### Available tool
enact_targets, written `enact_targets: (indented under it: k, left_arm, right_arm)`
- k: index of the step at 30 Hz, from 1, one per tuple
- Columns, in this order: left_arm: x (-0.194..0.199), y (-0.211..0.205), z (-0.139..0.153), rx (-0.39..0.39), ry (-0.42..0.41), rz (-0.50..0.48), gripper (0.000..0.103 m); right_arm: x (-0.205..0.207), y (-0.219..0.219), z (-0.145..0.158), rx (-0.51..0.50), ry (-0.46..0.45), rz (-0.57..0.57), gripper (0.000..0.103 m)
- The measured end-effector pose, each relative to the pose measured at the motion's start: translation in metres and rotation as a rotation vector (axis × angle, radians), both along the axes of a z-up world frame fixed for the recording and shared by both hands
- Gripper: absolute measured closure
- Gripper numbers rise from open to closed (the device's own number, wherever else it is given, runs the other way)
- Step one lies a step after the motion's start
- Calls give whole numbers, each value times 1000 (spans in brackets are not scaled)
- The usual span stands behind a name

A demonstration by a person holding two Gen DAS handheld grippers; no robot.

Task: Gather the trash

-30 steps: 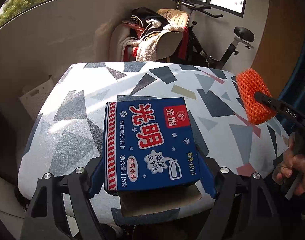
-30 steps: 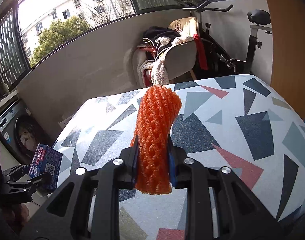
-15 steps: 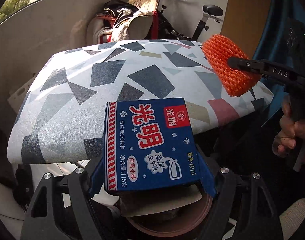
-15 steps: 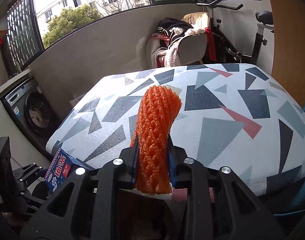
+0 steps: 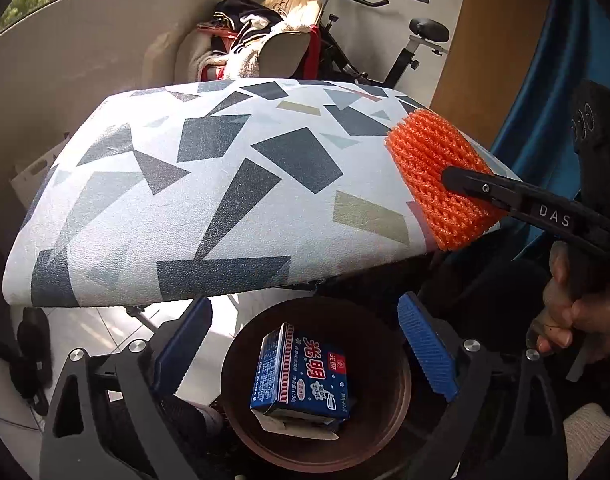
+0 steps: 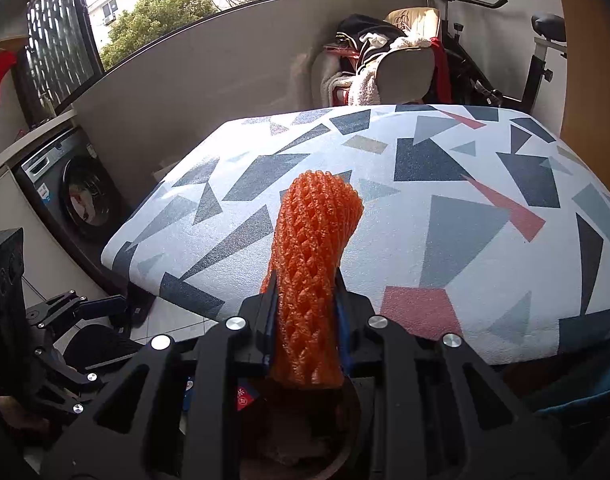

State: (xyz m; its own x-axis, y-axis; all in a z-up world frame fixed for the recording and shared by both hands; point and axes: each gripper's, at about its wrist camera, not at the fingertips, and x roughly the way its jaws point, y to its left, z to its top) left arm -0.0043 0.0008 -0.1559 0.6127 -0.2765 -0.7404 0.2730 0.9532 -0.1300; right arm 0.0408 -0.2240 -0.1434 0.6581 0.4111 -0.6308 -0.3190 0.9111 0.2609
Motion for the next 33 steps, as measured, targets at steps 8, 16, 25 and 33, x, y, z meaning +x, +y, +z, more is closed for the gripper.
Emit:
enact_targets:
  k: [8,16,25,33]
  left_arm:
    - [-1,35,33,-61,-82,163,6]
    - [-1,53,37,7,-101,285,6]
    - [2,57,27,9,-58,303,6]
    - [3,55,24,18,-44,301,6]
  right_arm:
    - [-13,34,-20,-55,48,117,76]
    - [-23,62,-36,-120,100,210,76]
    - [-26,76,-55,-163,174,261,68]
    - [-23,74,-54,-190,164,223,17]
